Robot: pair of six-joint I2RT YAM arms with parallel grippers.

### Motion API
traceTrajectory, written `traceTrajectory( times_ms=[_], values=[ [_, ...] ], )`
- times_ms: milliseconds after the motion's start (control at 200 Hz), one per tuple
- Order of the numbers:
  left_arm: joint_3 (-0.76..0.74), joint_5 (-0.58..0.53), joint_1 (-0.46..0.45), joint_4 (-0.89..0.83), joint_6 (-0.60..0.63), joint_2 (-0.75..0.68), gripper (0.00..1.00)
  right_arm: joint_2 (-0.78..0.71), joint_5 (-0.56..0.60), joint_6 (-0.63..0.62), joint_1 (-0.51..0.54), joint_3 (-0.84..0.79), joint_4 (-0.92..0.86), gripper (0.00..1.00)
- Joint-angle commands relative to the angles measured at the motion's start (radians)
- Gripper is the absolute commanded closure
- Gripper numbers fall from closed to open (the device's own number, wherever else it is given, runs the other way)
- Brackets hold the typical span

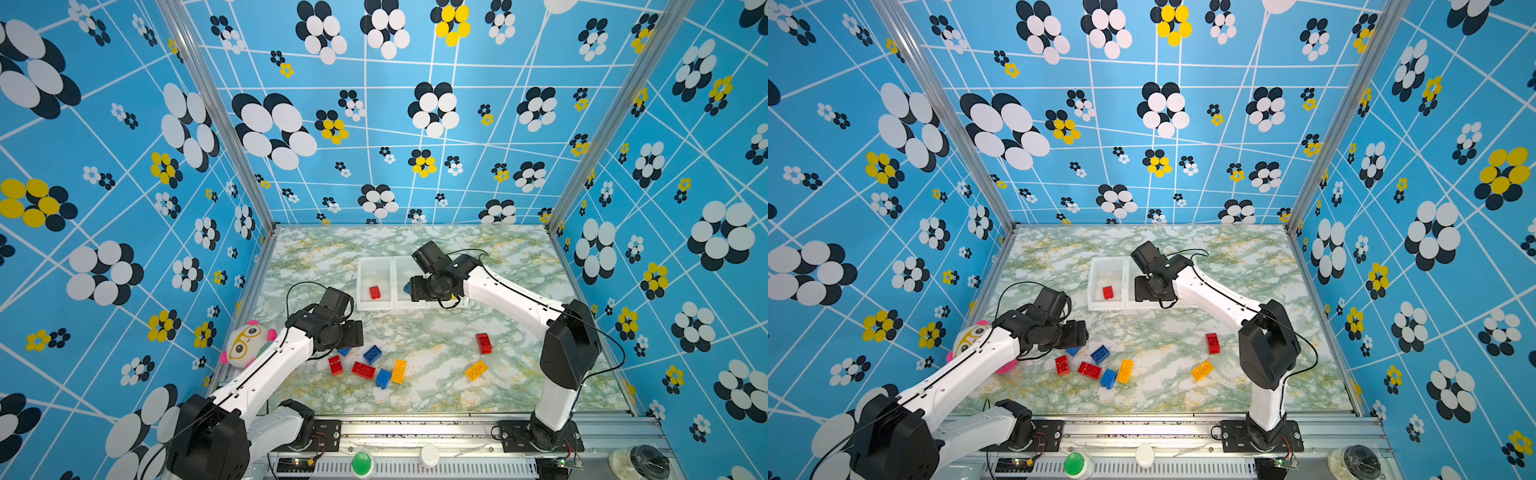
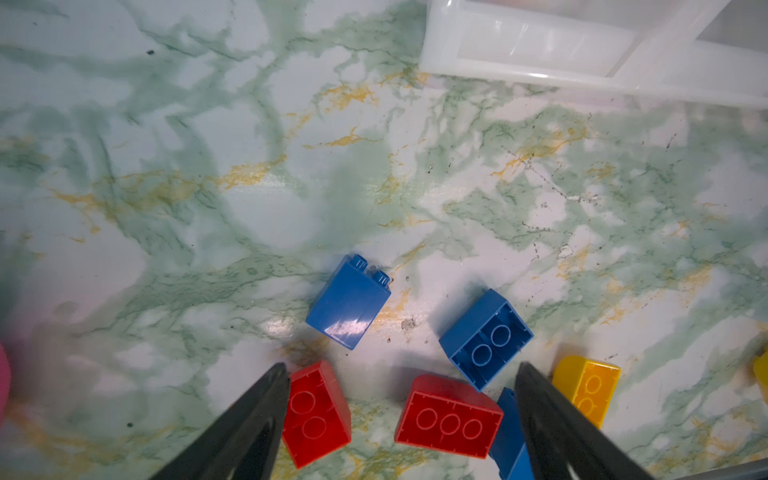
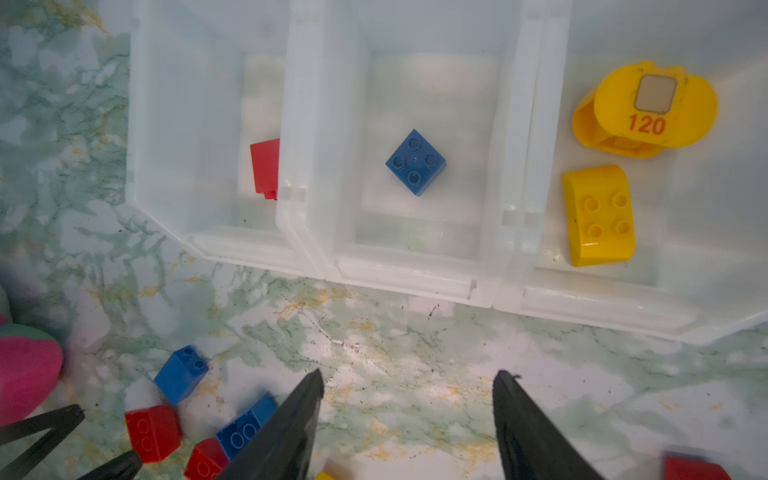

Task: Sort the legos into containers by color
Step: 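Lower the left gripper toward the tall blue brick while the right gripper withdraws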

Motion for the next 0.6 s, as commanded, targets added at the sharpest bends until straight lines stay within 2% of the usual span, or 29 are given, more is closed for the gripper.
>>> traceTrajectory(
  times_ms=[0, 255, 595],
  values=[
    [-0.019, 0.009, -0.008, 0.014, 0.021, 0.041, 0.15, -0.064, -0.005, 0.033, 0.006, -0.038, 0.009, 0.33],
    [-0.024, 0.014, -0.005, 0.080, 0.032, 0.125, 0.19, -0.139, 0.003, 0.053, 0.008, -0.096, 0.011, 0.32],
    [-0.022, -0.010, 0.005, 0.136, 0.021, 0.220, 0.21, -0.164, 0.003, 0.058, 0.008, -0.119, 0.015, 0.32]
  ],
)
